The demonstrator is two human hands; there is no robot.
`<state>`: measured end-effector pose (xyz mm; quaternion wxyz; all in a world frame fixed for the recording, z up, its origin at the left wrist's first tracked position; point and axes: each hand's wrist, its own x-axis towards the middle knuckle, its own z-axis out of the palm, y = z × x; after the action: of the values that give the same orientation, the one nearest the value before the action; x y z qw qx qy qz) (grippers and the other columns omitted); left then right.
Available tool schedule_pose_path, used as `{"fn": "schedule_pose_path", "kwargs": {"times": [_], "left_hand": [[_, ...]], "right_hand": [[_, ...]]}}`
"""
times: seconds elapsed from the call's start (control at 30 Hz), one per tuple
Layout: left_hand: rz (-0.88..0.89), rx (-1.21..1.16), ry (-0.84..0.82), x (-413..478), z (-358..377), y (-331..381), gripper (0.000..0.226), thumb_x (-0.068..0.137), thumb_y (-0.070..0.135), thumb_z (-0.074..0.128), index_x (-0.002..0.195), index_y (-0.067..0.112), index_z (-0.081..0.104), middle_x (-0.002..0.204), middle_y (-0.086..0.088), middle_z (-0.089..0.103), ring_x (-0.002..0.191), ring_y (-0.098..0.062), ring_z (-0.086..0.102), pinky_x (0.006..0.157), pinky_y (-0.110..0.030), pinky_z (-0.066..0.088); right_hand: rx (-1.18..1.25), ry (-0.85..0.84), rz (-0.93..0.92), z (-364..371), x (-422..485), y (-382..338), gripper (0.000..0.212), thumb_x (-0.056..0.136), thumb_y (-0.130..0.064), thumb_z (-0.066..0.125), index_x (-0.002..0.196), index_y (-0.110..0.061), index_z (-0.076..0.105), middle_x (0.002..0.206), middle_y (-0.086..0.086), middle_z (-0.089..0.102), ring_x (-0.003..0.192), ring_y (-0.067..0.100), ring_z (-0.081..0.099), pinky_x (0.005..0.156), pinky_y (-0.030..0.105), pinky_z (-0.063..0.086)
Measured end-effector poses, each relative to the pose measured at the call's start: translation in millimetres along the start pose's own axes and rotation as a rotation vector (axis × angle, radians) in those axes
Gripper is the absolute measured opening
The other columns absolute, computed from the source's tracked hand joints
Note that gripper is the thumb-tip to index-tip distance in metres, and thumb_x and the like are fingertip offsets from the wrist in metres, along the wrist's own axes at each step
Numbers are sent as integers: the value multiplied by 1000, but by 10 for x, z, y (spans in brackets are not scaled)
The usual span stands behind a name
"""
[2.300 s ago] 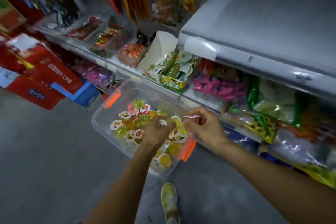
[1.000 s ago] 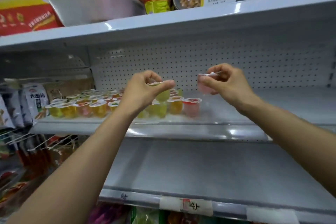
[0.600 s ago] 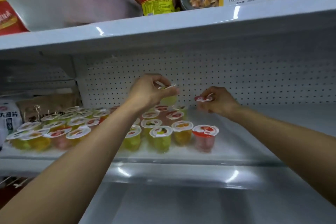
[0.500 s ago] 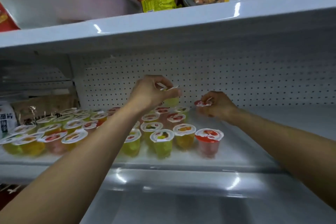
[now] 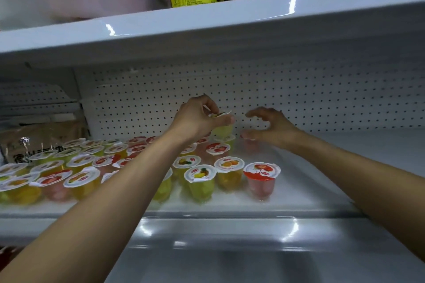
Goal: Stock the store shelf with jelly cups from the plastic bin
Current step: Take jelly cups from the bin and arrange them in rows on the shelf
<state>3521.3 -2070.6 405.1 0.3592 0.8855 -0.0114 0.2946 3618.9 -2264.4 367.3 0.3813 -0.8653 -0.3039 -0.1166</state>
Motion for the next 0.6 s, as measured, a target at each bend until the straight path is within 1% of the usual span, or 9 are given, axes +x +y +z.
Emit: {"fn": "schedule_pose_path", "kwargs": {"times": [0.07, 0.1, 0.17, 0.23, 0.3, 0.37, 0.43, 0.5, 0.6], "left_hand": [[21, 3, 1, -1, 41, 78, 43, 63, 56, 84, 81, 24, 60, 74, 3, 62, 62, -15, 61, 62, -37, 57], [34, -12, -4, -8, 66, 129, 44, 64, 57, 83, 81, 23, 60, 74, 3, 64, 63, -15, 63, 65, -40, 58], [63, -47, -18, -35, 121, 234, 44, 67, 56, 81, 81, 20, 61, 71, 2, 69, 59, -13, 64, 67, -39, 57], [72, -85, -45, -76, 155, 317, 43, 72, 56, 77, 84, 16, 64, 73, 1, 71, 58, -12, 66, 68, -38, 58], [62, -93, -73, -113, 157, 322, 42, 79, 60, 69, 86, 18, 68, 81, 1, 72, 68, -15, 70, 74, -41, 59], [65, 30, -75, -139, 124, 242, 37, 83, 61, 64, 85, 24, 70, 87, 4, 71, 80, -18, 69, 78, -40, 56], [78, 254, -99, -161, 80, 132, 29, 84, 54, 66, 87, 26, 73, 88, 10, 71, 88, -15, 66, 81, -35, 51], [63, 467, -126, -190, 62, 54, 24, 81, 54, 69, 87, 32, 75, 89, 15, 71, 92, -12, 64, 88, -35, 47], [48, 620, -161, -216, 89, -18, 25, 78, 58, 70, 87, 35, 75, 93, 17, 71, 98, -11, 61, 100, -39, 36]], "right_hand": [[228, -43, -116, -131, -130, -242, 58, 78, -30, 78, 130, -30, 53, 123, -1, 57, 102, 13, 59, 72, 15, 50], [302, -86, -160, -172, -194, -352, 59, 78, -25, 79, 131, -28, 54, 118, 0, 61, 96, 12, 63, 70, 17, 53], [358, -104, -216, -186, -264, -462, 52, 78, -15, 79, 126, -21, 59, 109, 3, 69, 94, 16, 68, 75, 28, 58], [386, -54, -196, -181, -286, -460, 40, 78, -10, 78, 115, -17, 63, 102, 8, 71, 92, 22, 69, 78, 37, 59], [350, -27, -131, -175, -288, -378, 37, 76, -13, 80, 108, -20, 62, 99, 14, 69, 88, 27, 69, 77, 43, 59], [296, -45, -77, -136, -300, -256, 42, 72, -12, 82, 106, -23, 60, 101, 14, 66, 83, 26, 67, 75, 43, 59], [236, -68, -48, -54, -325, -147, 43, 71, -11, 82, 106, -21, 60, 101, 8, 65, 81, 21, 66, 75, 36, 59], [180, -84, -33, 39, -337, -63, 42, 71, -14, 82, 106, -22, 61, 101, 3, 65, 85, 18, 66, 77, 30, 57], [147, -120, -39, 138, -301, 31, 44, 66, -23, 86, 101, -29, 60, 108, -1, 66, 94, 15, 66, 84, 30, 57]]}}
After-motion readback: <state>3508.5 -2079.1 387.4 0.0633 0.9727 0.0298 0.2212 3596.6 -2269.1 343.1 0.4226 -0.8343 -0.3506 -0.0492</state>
